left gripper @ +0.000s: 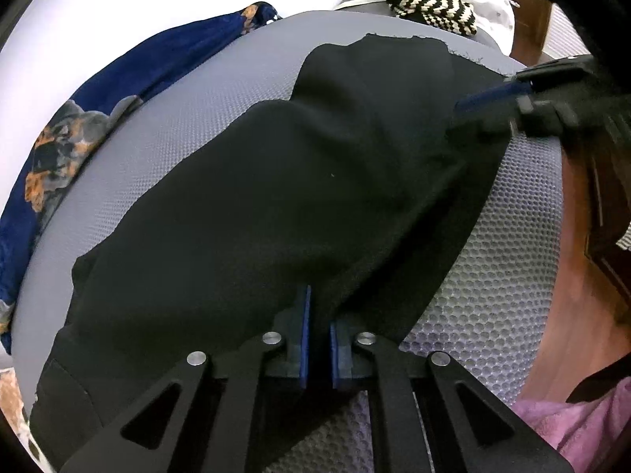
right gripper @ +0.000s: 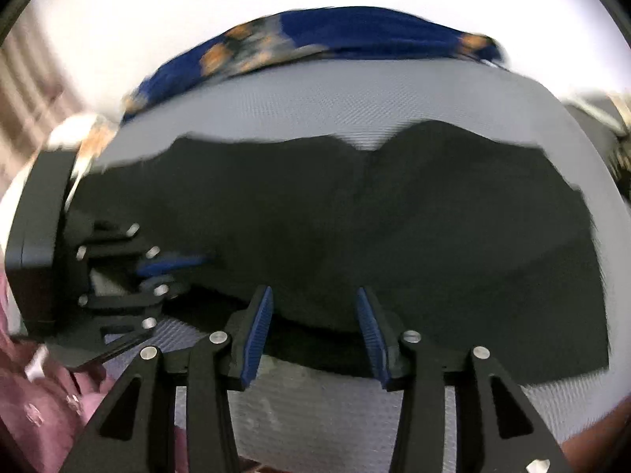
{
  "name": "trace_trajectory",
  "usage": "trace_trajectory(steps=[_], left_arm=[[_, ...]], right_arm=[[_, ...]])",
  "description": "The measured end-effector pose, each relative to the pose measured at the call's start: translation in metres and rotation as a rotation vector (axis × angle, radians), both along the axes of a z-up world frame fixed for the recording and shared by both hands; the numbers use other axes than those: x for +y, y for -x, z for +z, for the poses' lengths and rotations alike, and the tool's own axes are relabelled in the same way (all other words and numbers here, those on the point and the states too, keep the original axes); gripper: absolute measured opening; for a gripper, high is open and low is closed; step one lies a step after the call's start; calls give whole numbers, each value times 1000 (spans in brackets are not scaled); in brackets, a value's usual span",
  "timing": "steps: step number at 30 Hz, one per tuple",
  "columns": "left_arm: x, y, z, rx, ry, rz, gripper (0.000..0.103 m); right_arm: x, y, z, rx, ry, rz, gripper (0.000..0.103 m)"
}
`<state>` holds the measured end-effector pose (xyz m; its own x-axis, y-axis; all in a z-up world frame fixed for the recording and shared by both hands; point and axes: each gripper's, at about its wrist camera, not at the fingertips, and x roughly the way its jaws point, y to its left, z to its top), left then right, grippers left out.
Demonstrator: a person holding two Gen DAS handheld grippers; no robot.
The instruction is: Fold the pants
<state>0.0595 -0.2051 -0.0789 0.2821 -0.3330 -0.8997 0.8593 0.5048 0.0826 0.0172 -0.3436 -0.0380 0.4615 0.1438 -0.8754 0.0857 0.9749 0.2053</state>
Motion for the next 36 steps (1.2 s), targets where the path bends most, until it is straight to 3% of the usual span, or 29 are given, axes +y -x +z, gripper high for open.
trace_trajectory(steps=[4,8,11,12,13,14,19,24,27,28,29,32,36], left_arm=[[4,-3,1,44,38,29,8],[4,-3,1,44,42,39,8],[5,-3,0,48,50,48,8],[5,-3,0,52,54,53,8],[6,-4,0,58,59,61,8],[7,-5,0,63,64,66,8],[13,-7,5,81,110,94,8],[23,-17,9,129,160,162,8],[26,-23,8,153,172,198,8],[27,-25,8,161,177,213,8],[27,-26,7,166,180,221,8],[28,-27,4,180,183,236,8],[27,-27,1,182,179,219,8]], right_arm=[[-75,12,-9,17,-65,-274,44],[-147,21,-30,38,-216,-552,44],[-167,20,-38,16,-301,-639,40],[-170,17,-38,15,-307,-652,34],[-170,14,-37,17,-316,-651,10],[-171,10,-37,25,-344,-649,8],[-168,-15,-8,8,-350,-631,7],[-157,-87,22,51,-347,-613,9],[-147,-137,28,26,-415,-554,20],[-144,-149,32,-4,-421,-523,30],[-141,-157,36,-19,-390,-507,32],[-139,-156,43,-41,-371,-467,32],[-154,-123,31,-16,-361,-491,32]])
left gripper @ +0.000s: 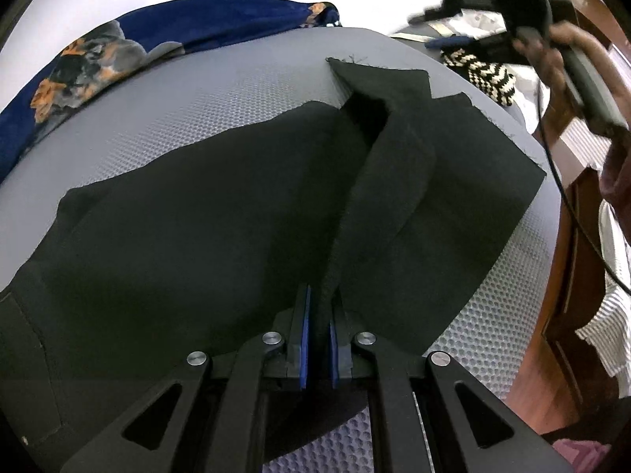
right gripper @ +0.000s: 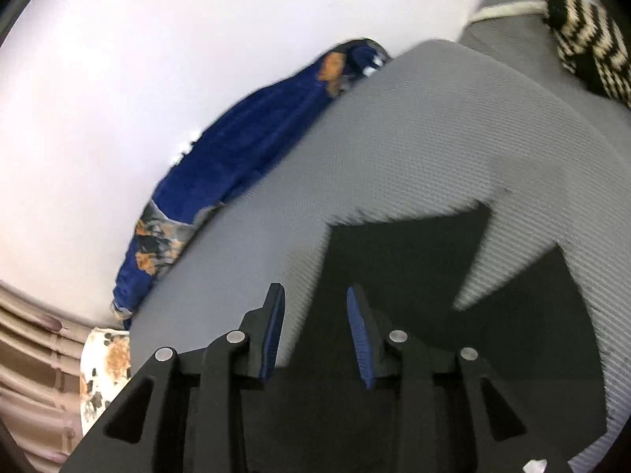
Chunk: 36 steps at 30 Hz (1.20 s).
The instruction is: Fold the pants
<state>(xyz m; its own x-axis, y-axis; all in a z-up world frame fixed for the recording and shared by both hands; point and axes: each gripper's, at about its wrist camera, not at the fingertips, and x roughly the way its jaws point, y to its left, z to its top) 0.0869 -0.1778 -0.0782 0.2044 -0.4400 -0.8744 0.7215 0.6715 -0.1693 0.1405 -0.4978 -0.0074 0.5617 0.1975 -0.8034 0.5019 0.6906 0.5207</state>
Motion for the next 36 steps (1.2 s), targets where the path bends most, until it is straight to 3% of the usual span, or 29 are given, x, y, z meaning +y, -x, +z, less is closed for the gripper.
trace_trajectory(steps=[3,7,13,17,24,29,31,33,34,36], left_arm=[[1,-1,-1,4,9,1,8],[1,-2,-1,11,13,10,8],[0,-1,-2,11,20,14,8],[1,1,-1,6,25,2,8],[1,9,-3,0,41,-34,8],[1,12,-3,-28,55,-60,8],[2,10,-3,-20,64,-57,8],[3,9,-3,-16,69,-53,8],[3,9,-3,-17,70,-53,8],[4,10,-4,-21,69,-54,8]], right_arm=[[-7,15,-19,56,-4,-8,31],[-1,-2,-37,125,5,9,31],[54,-82,-36,299,246,155,32],[96,-126,-49,443,406,251,40],[140,-148,-77,627,719,361,39],[130,-138,-84,748,919,372,36],[114,-135,-84,769,910,334,35],[98,-135,-84,781,839,302,24],[93,-136,-83,776,785,277,11],[81,-131,-76,751,709,234,7]])
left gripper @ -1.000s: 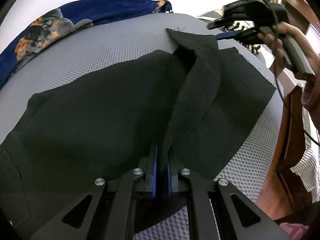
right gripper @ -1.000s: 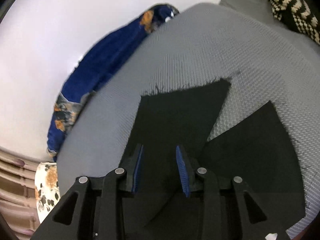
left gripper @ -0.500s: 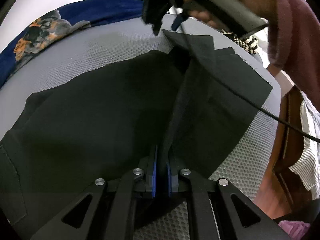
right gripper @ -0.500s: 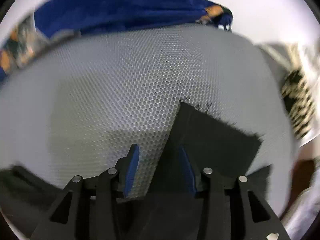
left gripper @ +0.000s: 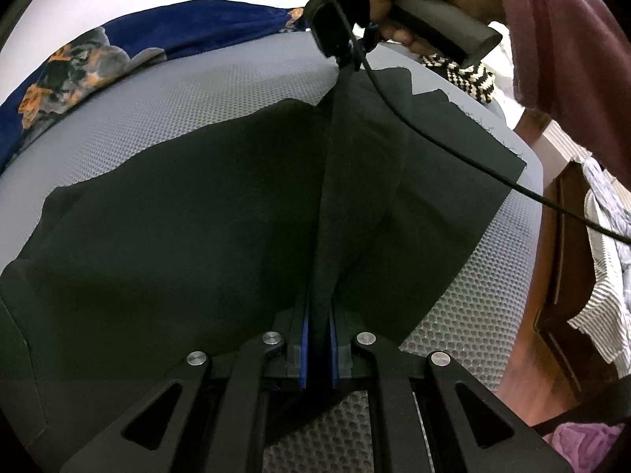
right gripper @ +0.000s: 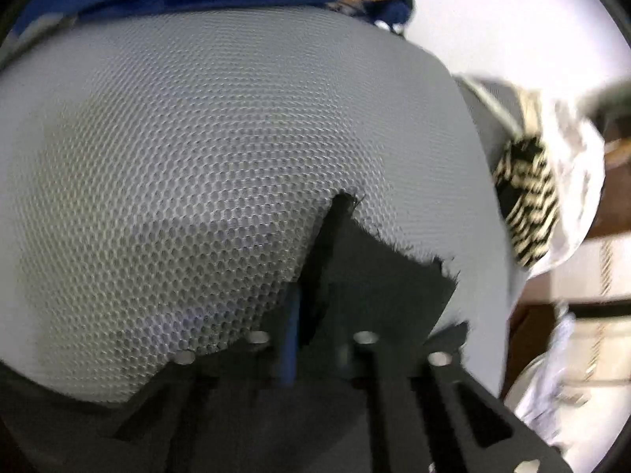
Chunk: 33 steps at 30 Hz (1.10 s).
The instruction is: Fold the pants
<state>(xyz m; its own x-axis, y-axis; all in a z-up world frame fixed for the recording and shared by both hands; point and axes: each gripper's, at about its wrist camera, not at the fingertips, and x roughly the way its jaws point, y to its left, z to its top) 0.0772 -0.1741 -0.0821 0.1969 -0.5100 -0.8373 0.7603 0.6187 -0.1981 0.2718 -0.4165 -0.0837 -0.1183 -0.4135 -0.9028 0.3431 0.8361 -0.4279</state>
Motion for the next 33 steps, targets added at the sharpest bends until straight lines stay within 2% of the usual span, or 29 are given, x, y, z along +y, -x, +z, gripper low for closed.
trace_trajectory(steps=[3,6,9,11,13,15,17,19,21,23,27,29,33], left_arm=[[-1,0,0,0,-1,3,8],[0,0,1,2,1,6,8],[-1,1,1,-6,0,5,8],[-2,3,3,-23,0,-6,9],[-5,7,3,-40,-11,-24,10],[-8,10,1,-57,-34,-45,10],[-9,13,-1,-74,-48,-60,11],[-10,17,-1,-96,-65,-78,11],[-12,18,0,-109,-83,-88,11],[-14,19,-1,-118,-96,-91,11],[-16,18,-1,-123,-106,-81,11],[-17,19,-1,-120,-109,-76,11],[-16,24,3,-121,-104,-76,11]], right_arm=[[-14,13,20,-81,-84,-58,2],[-34,46,58,-221,-152,-114,2],[-61,104,92,-353,-214,-211,2],[-80,149,102,-408,-245,-294,2],[-101,202,98,-461,-288,-401,2],[-111,253,77,-468,-323,-515,2],[-118,289,49,-483,-387,-584,2],[-122,310,31,-540,-449,-632,3],[-128,325,26,-651,-514,-636,6],[-136,336,26,-713,-550,-662,13],[-160,352,24,-800,-599,-724,13],[-167,357,23,-814,-610,-732,7],[-163,359,42,-863,-562,-638,3]])
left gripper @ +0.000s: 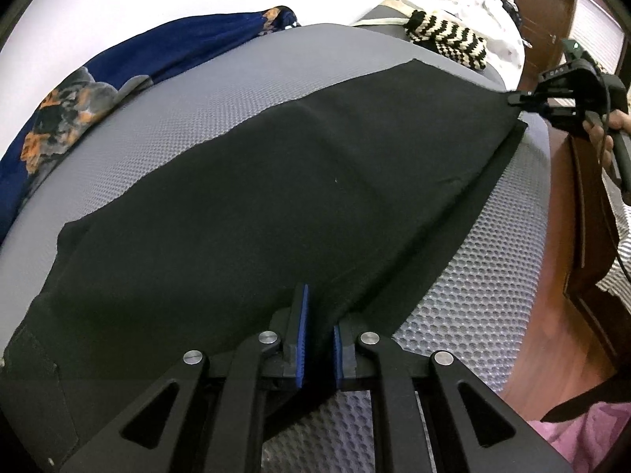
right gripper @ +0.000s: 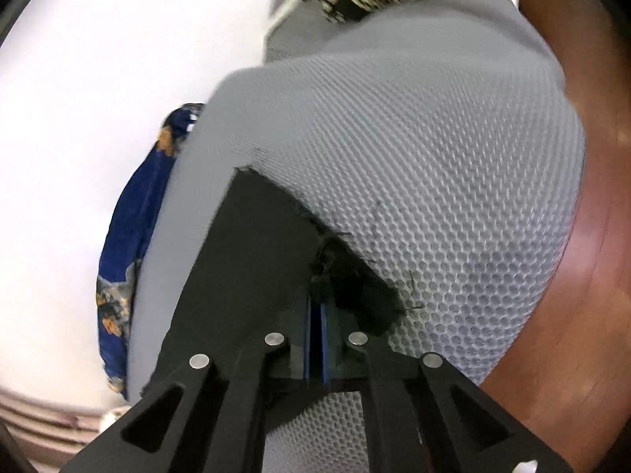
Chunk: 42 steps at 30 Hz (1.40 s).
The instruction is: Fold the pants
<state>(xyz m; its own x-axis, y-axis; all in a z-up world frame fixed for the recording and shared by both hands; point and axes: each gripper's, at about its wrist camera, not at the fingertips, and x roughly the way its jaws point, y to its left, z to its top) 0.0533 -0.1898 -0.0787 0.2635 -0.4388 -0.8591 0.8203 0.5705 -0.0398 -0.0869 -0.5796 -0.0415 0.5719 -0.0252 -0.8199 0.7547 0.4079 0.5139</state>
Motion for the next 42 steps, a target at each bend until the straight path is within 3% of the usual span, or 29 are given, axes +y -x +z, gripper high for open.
trace_trajectory(steps=[5,9,13,15,17,20,22,26,31,35,42], left_arm=[[-1,11,0,-29,-23,-47,11],[-3,11,-6,-30,-31,-45,11],[2,3,-4,42,-1,-21,17],[7,-2,0,99,23,-13,33],[21,-6,11,148,86,11,48],[51,-16,31,151,197,70,54],[75,-30,37,123,234,163,58],[120,-68,29,61,204,390,59],[180,-97,20,-33,144,611,59],[223,-102,14,-70,112,702,59],[269,-103,-8,-8,103,773,59]], right_arm=[[19,2,13,64,116,45,3],[15,11,-15,103,53,2,2],[16,15,-15,99,45,6,4],[15,15,-11,130,28,9,14],[16,18,1,196,71,4,31],[21,17,27,266,202,31,31],[29,4,44,264,257,81,31],[75,-72,64,180,284,350,31],[181,-201,49,39,142,827,31],[278,-293,22,-4,35,1168,31],[369,-371,-22,55,-40,1471,31]])
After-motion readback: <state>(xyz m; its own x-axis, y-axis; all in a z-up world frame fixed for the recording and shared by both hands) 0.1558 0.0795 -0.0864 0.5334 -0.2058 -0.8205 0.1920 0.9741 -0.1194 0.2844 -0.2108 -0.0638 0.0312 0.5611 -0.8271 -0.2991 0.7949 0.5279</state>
